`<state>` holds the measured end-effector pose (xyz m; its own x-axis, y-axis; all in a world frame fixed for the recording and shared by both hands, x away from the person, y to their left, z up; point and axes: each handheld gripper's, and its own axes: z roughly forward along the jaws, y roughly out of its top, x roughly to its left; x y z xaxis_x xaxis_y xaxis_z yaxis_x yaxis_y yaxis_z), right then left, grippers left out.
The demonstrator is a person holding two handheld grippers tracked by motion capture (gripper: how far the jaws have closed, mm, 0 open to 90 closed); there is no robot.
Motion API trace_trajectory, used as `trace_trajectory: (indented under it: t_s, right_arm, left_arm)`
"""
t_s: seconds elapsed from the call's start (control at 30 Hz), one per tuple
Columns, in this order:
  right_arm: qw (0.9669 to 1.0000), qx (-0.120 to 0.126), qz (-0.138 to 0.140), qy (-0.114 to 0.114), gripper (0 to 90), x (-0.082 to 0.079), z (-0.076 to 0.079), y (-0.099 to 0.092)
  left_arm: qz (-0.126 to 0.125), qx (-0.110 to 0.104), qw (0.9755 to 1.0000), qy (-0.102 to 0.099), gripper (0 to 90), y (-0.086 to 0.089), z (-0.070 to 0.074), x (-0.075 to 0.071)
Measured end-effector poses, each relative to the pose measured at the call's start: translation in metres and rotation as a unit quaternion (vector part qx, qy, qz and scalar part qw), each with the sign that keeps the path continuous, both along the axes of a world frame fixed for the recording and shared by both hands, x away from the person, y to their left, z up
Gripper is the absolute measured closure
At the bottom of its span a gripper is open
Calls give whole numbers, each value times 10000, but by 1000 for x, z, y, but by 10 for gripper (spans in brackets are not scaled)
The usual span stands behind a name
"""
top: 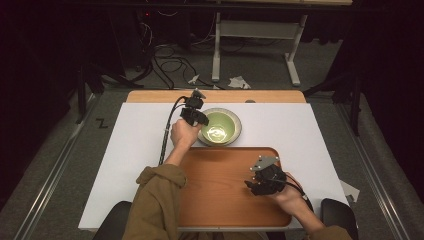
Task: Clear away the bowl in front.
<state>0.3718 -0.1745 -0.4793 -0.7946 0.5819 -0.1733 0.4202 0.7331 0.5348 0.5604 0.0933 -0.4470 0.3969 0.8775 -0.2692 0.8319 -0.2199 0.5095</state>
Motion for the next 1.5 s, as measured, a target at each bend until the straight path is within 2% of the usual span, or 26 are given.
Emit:
trace_trajectory:
  t_s: [0.37,0.63,0.87,1.07,1.17,1.5]
  right_arm:
    - [9999,56,-105,-18,382,2,1,-4]
    - [10000,53,-76,-18,382,2,1,-3]
    - [9997,113,-202,-63,383,5,4,-10]
    - [9998,65,-207,-13,382,5,3,-9]
    - [9997,59,-228,-23,382,5,2,-8]
    - [9997,45,-257,18,382,5,1,-9]
  left_arm:
    - [-44,-189,9997,-159,825,4,14,-7]
    - [-165,-271,9991,-270,825,7,27,-15]
    - [-278,-338,9984,-356,825,8,35,-22]
    - [-330,-314,9983,-355,824,8,42,-28]
    - [-353,-379,9982,-306,824,10,43,-28]
    - [-538,-475,9967,-379,824,7,51,-36]
